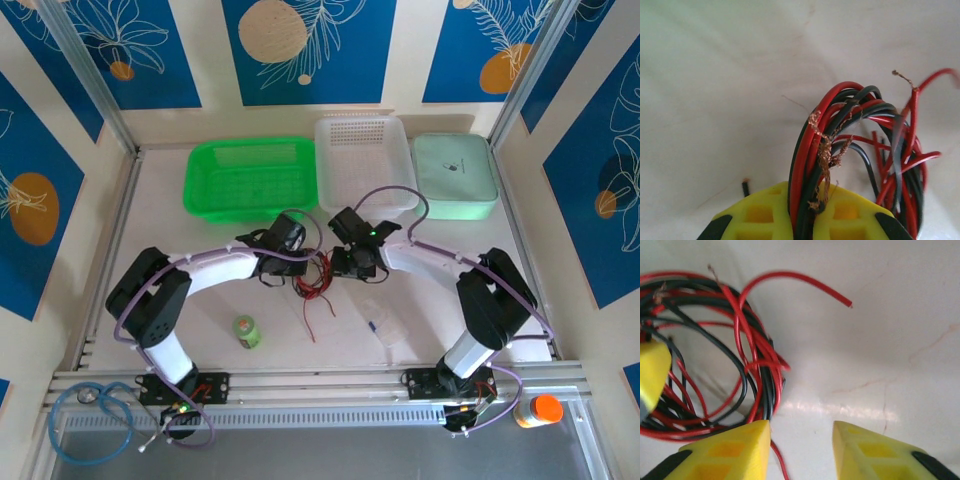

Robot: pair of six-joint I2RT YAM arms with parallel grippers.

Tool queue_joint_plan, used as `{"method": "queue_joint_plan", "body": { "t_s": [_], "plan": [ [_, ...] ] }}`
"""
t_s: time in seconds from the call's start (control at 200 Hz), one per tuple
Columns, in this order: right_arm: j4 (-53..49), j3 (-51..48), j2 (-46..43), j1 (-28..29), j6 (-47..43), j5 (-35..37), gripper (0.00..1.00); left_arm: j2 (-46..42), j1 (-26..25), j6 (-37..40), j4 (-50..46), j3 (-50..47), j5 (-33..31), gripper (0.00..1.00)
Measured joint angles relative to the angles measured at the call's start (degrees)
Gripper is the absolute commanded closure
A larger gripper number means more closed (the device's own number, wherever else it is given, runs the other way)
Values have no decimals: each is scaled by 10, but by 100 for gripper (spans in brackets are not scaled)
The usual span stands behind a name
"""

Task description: Untangle the cables

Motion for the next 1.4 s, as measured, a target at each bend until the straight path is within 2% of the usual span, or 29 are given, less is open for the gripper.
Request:
{"method": "queue_joint_plan", "body": {
  "t_s": [0.17,0.31,0.39,0.455,0.575,0.745,0.78,0.84,0.915,0.97,1.065,1.251,1.396],
  "plan": [
    [-47,40,16,46,34,12,61,1,-5,-30,-10,-3,-28,74],
    [-35,39,30,53,59,-9,64,-11,-7,-49,-13,-28,-42,50],
    [-14,38,53,51,69,-30,66,-28,-8,-54,-21,-42,-45,41],
    [1,38,74,49,75,-43,68,-43,-8,-61,-25,-48,-47,38],
    [20,38,97,47,88,-60,75,-64,-8,-73,-28,-57,-46,39],
    [32,38,103,44,101,-64,79,-53,-8,-83,-7,-63,-16,45],
    [37,36,104,43,103,-66,81,-39,-8,-87,6,-63,-6,49],
    [43,30,105,40,108,-68,86,-10,-8,-87,24,-63,5,64],
    [56,24,105,37,110,-68,100,-3,-1,-98,21,-60,1,81],
    [65,18,105,33,113,-71,100,-3,0,-98,19,-59,-1,90],
    [80,8,100,26,110,-78,100,-6,-1,-98,20,-59,-2,100],
    [90,-22,76,6,77,-61,100,-15,-7,-84,18,-56,-3,100],
    [66,-19,64,-7,9,-10,100,-24,-11,-54,7,-36,-4,87]
  ]
}}
